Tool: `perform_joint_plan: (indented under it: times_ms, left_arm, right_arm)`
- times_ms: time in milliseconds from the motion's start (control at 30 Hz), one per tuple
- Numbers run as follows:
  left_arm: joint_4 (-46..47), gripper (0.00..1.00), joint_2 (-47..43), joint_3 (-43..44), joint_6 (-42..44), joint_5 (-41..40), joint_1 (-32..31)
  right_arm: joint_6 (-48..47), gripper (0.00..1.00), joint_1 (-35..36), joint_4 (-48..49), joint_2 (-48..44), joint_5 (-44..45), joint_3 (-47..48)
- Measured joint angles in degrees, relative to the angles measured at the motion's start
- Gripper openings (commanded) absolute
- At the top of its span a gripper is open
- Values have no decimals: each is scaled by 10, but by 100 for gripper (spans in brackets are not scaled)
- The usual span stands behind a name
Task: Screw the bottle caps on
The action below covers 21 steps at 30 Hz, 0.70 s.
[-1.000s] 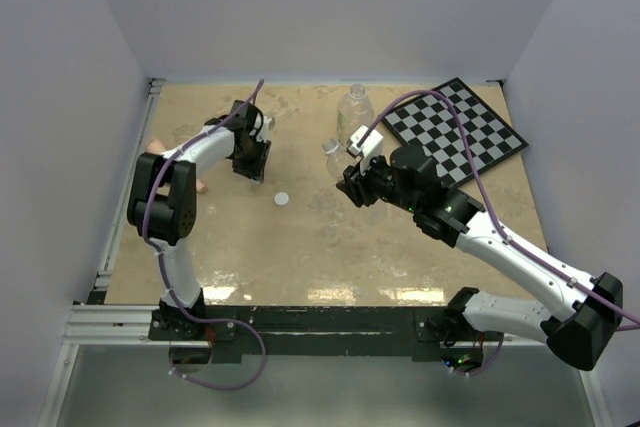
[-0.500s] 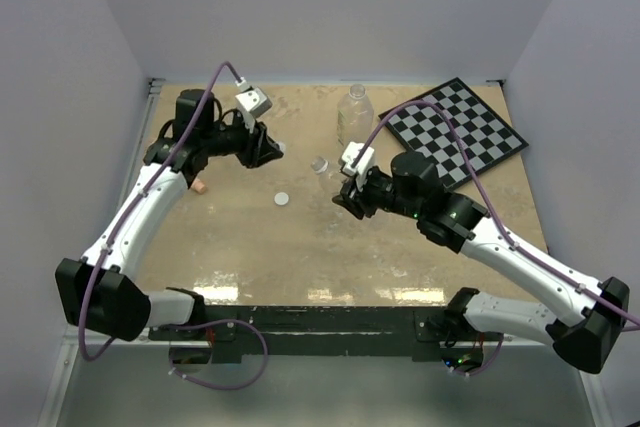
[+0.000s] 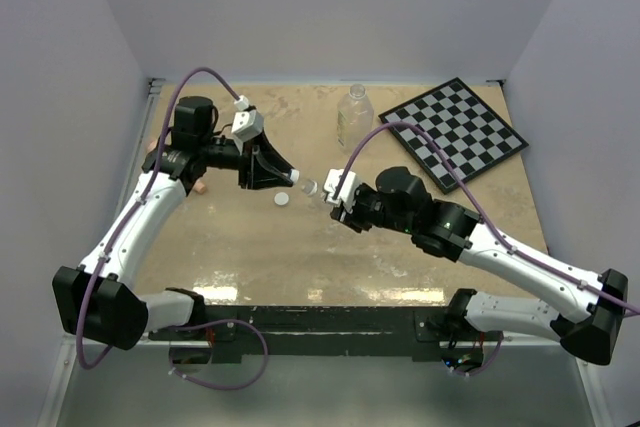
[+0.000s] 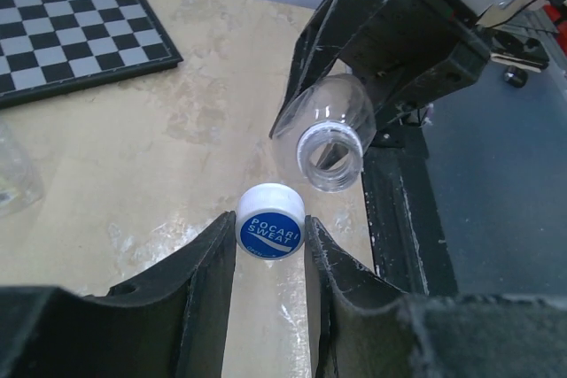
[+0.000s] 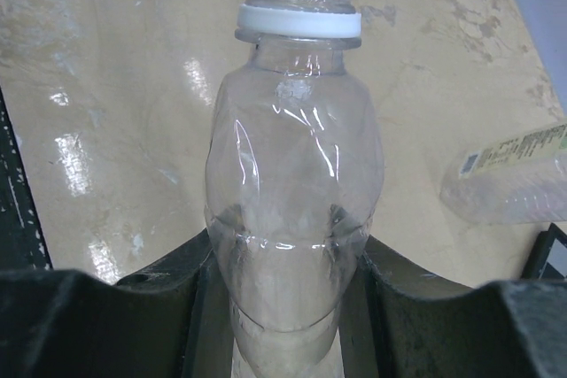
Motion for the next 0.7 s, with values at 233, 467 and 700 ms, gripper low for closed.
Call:
perform_joint_plan:
  times_ms: [233,467,700]
  left_arm:
    - [-4,0,0,0,0,40,0]
    - [-32,0,0,1,2,27,-18]
    - [-69,0,1,30,8,3,-36]
  right_arm:
    - [-16,35,23,-1,0,61,0]
    - [-27,35,37,-2,11,96,0]
    - [-32,35,52,-5,24,120,0]
